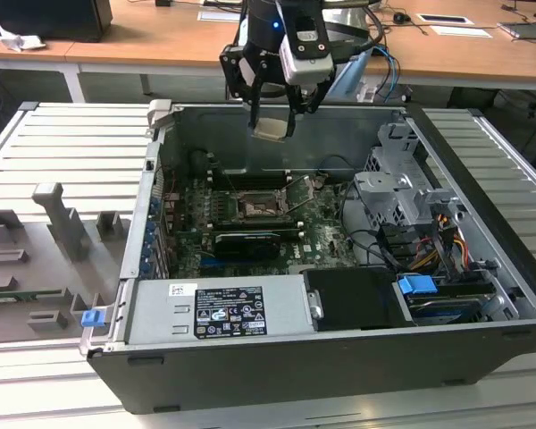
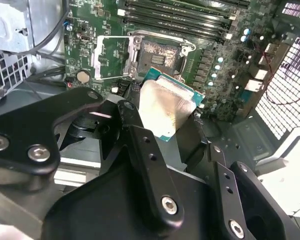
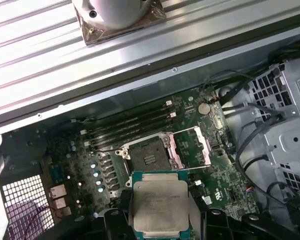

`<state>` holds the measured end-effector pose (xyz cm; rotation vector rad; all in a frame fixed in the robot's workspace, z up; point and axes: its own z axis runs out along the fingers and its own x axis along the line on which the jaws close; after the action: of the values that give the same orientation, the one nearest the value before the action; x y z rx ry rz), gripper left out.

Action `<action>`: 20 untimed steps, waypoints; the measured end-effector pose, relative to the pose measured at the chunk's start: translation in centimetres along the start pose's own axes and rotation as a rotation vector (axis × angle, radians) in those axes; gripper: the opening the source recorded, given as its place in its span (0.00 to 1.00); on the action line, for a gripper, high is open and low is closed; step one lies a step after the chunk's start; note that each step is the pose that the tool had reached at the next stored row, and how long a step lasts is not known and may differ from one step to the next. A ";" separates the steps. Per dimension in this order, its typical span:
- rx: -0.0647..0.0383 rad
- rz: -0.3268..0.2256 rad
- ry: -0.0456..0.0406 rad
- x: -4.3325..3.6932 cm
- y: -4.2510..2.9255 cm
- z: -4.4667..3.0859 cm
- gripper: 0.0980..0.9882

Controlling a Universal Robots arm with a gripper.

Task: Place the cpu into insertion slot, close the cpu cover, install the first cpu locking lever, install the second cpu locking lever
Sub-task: 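Place the cpu into insertion slot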

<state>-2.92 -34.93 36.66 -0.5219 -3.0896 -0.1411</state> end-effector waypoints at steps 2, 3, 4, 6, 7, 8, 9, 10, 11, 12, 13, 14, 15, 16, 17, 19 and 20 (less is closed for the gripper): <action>0.000 0.000 0.0002 -0.01 -0.05 0.54 0.49; 0.000 0.000 0.0002 -0.02 -0.06 0.71 0.49; 0.001 0.003 -0.0002 -0.02 -0.07 0.84 0.49; 0.002 0.022 -0.0027 -0.02 -0.08 0.95 0.49; 0.001 0.036 -0.0039 -0.02 -0.09 0.99 0.49; 0.001 0.055 -0.0055 -0.02 -0.09 1.04 0.49; 0.001 0.069 -0.0068 -0.02 -0.09 1.07 0.49; 0.000 0.095 -0.0090 -0.02 -0.10 1.14 0.49; 0.000 0.110 -0.0104 -0.03 -0.10 1.18 0.49; -0.001 0.128 -0.0120 -0.03 -0.11 1.24 0.49; -0.001 0.142 -0.0132 -0.03 -0.11 1.28 0.49; -0.001 0.155 -0.0143 -0.03 -0.12 1.33 0.49; -0.001 0.171 -0.0157 -0.03 -0.12 1.41 0.49; -0.002 0.181 -0.0165 -0.03 -0.13 1.46 0.49; -0.002 0.197 -0.0179 -0.03 -0.13 1.54 0.49; -0.002 0.220 -0.0200 -0.04 -0.14 1.61 0.49; -0.003 0.236 -0.0213 -0.04 -0.14 1.66 0.49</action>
<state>-2.91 -34.93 35.00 -0.8865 -3.0168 -0.1383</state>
